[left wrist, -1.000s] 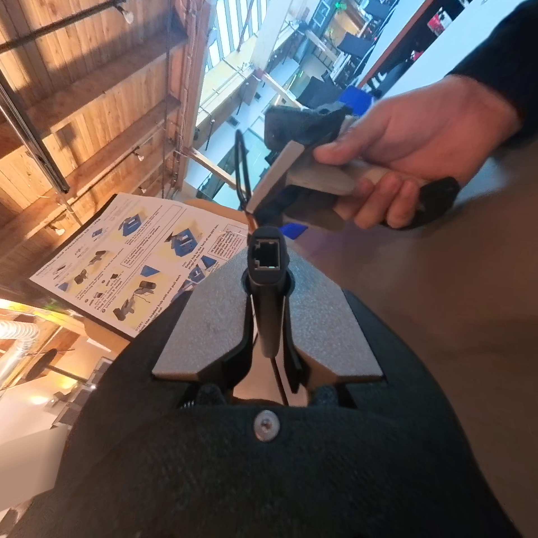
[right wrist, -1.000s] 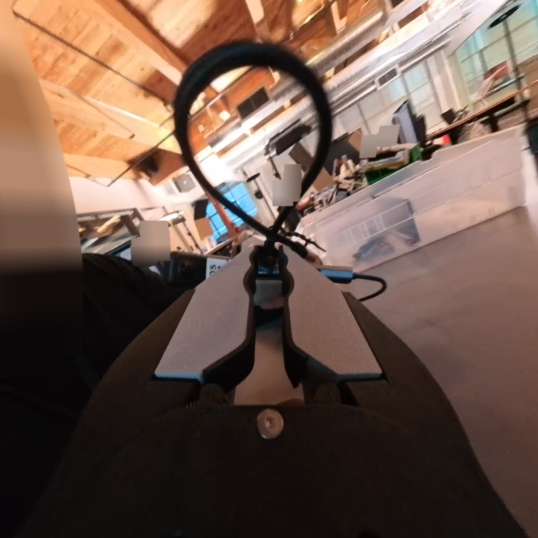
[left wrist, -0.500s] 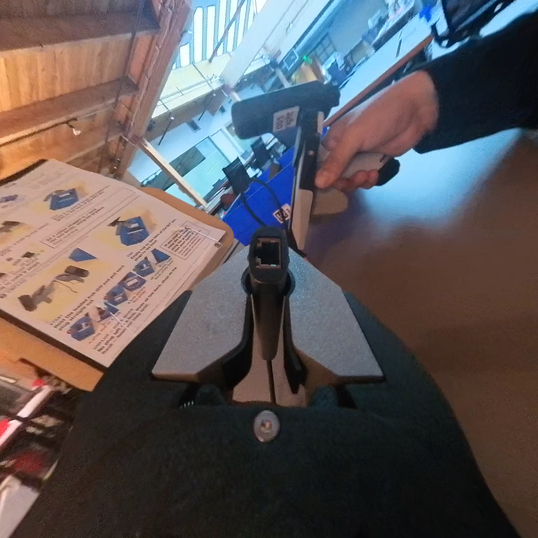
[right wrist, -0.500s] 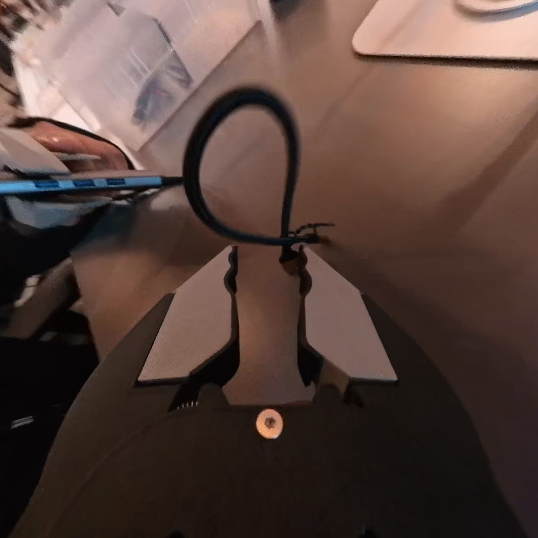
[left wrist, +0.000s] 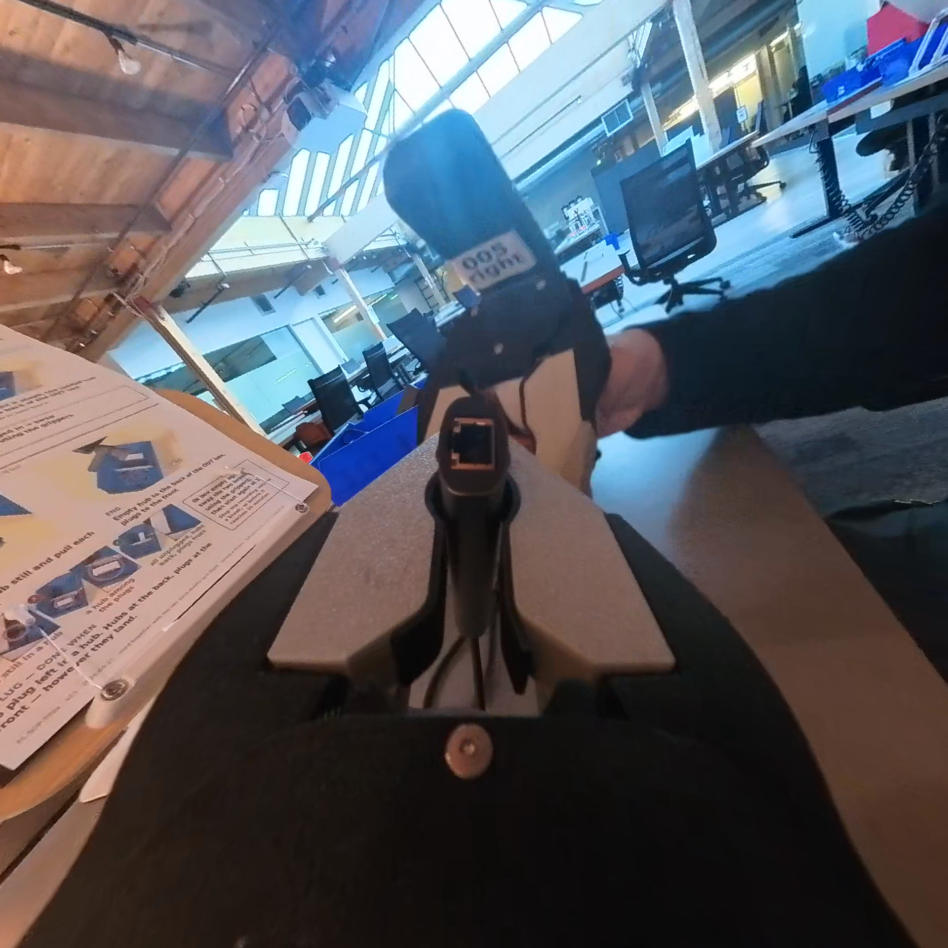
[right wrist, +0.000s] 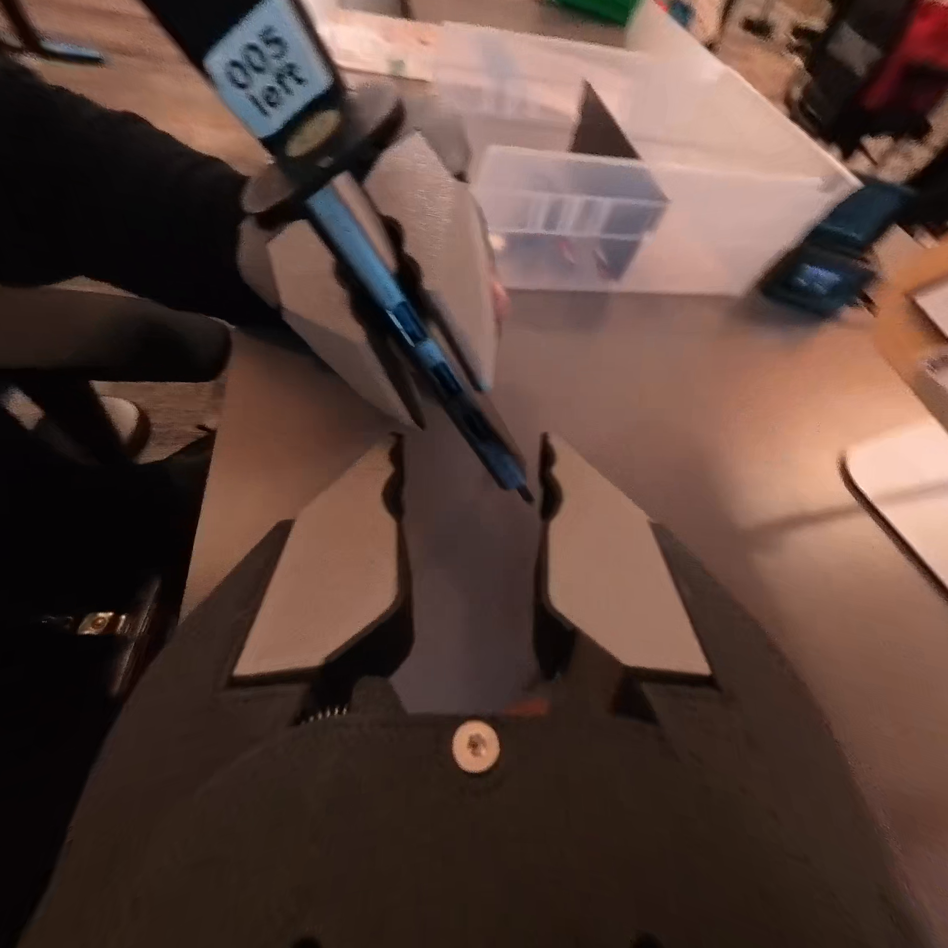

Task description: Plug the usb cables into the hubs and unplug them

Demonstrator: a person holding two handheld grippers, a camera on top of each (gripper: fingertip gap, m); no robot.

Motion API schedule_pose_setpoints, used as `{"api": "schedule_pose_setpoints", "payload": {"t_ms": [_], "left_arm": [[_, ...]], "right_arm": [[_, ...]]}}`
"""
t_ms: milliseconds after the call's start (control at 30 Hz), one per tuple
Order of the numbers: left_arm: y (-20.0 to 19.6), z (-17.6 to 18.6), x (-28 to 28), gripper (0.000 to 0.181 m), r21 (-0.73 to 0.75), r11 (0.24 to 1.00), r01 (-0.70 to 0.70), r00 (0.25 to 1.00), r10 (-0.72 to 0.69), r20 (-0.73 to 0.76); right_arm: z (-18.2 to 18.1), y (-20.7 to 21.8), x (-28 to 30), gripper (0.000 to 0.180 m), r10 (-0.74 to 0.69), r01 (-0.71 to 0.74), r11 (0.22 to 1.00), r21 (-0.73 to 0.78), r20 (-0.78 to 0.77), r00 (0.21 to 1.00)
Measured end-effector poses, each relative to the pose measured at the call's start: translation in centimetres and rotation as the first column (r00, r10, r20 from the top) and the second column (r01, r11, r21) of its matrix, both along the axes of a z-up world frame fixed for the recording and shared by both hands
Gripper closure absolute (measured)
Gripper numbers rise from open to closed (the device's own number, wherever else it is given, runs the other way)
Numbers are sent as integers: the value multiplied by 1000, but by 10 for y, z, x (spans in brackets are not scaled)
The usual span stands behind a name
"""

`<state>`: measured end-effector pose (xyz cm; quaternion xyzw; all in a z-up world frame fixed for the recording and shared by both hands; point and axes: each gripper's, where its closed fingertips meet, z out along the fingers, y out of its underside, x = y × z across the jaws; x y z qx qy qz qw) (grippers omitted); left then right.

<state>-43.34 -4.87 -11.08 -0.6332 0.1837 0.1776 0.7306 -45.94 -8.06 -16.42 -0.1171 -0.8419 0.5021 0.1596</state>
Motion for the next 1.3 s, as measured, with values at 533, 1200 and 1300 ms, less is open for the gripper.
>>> {"api": "schedule_pose_setpoints", "payload": {"t_ms": [533,1200,1300], "left_arm": [[6,-25,-26,158,-151,971,-185,982,178,-61],[6,-49,-23,167,-246,925,-291,917,196,-349],[1,-53,-31,166,-272,906,-323,903,209,-376]], "right_arm": [[-10,38,-14,166,-14,29,997,73,-205,979],[-10,64,-15,156,-5,76,971,227,-298,954],[0,108,-25,158,-166,188,970,153,-147,975]]}}
